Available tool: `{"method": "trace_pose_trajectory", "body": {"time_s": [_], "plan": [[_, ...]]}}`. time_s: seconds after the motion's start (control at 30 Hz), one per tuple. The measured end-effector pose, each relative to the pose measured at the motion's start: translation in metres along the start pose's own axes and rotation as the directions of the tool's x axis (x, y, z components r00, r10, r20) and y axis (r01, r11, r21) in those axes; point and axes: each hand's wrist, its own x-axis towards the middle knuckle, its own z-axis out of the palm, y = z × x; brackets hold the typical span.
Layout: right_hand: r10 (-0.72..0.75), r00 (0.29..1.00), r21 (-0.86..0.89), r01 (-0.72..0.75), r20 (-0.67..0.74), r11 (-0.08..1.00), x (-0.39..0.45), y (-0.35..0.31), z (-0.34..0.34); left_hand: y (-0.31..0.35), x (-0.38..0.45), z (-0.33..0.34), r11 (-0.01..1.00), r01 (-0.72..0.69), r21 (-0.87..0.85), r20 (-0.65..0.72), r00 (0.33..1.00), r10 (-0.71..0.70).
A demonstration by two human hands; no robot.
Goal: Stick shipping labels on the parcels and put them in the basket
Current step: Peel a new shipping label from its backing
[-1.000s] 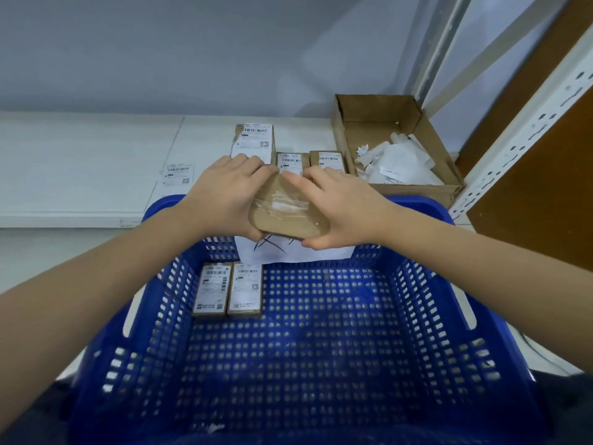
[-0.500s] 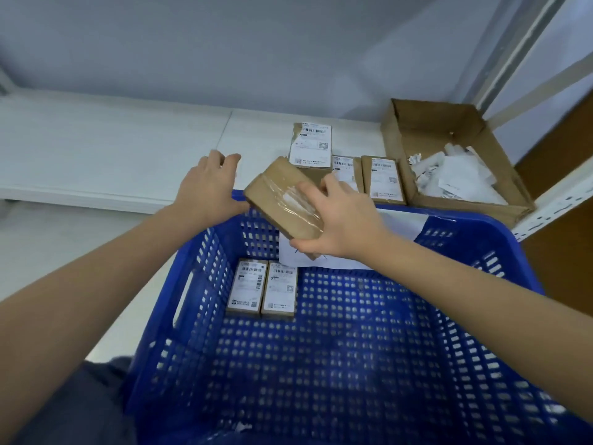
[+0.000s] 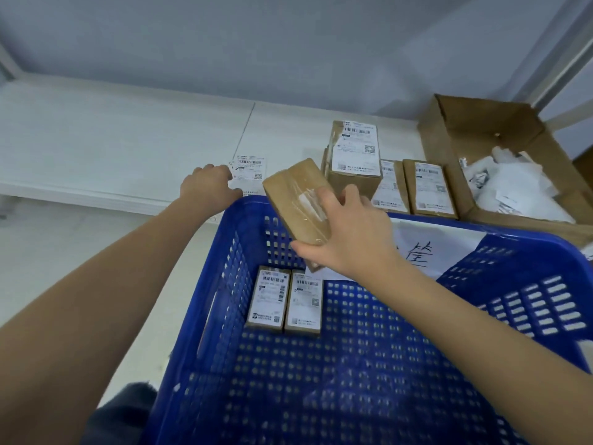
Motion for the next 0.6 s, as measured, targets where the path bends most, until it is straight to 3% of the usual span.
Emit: {"method": "trace_pose_trajectory", "body": {"time_s": [0.27,0.6], "plan": [[0.009,0.999,0.071,-0.006,-0.042,0.997,0.018,-0.018,0.009,-0.023,0.036,0.034,0.989,0.145,-0.032,0.033,0.989,-0.144],[0.066,0.998,0.065,-0.066,0.006,0.996,0.024,-0.027,0.017,-0.023,0.065,0.053,0.943,0.256,-0.213,0.058,0.967,-0.249]]}}
